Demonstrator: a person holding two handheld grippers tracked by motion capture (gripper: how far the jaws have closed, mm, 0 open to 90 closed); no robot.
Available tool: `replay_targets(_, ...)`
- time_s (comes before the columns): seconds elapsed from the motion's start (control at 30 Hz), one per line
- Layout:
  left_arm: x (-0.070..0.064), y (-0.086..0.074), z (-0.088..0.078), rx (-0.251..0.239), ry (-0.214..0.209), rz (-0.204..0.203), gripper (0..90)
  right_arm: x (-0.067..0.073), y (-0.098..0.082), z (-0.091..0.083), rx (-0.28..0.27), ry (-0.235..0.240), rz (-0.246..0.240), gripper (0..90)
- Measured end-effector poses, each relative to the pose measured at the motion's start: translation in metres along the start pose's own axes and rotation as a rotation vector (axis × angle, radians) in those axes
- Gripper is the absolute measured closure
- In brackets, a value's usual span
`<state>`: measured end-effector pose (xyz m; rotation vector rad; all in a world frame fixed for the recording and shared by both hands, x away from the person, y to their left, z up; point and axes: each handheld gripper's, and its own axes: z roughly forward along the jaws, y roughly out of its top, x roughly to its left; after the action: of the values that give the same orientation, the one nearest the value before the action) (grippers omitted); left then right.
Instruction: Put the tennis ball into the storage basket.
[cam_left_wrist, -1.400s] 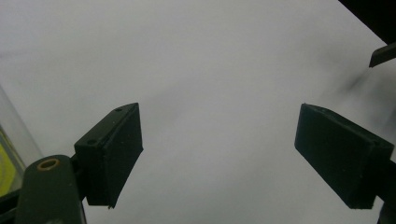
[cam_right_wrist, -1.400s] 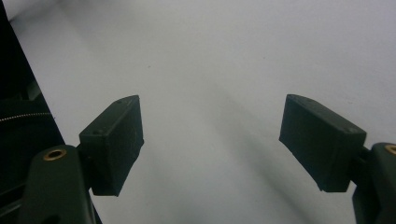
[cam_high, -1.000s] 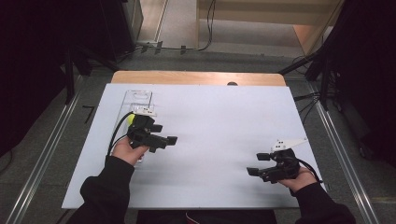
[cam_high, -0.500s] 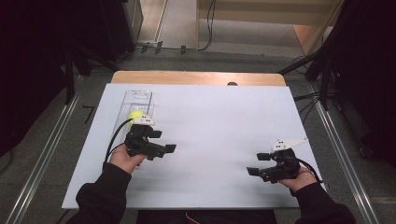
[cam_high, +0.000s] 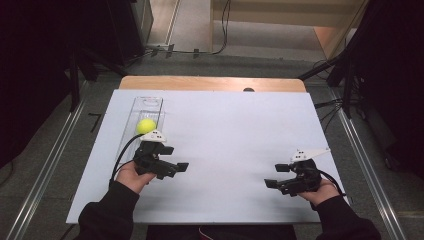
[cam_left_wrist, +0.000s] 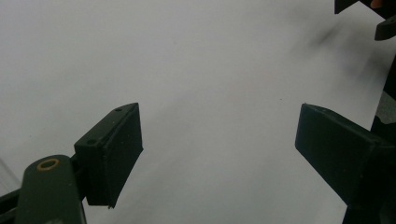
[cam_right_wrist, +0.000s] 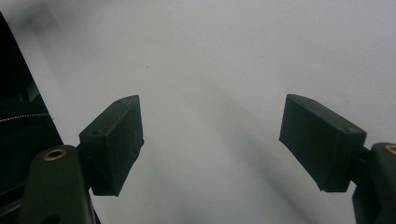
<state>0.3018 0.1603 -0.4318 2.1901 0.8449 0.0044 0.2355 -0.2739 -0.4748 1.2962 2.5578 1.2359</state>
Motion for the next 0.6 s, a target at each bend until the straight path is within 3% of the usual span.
replay_targets(0.6,-0.006,-0.020,0.002,0.019,-0.012,0.024,15.8,0.000,0.000,0.000,-0.003,0.000,0.003,19.7)
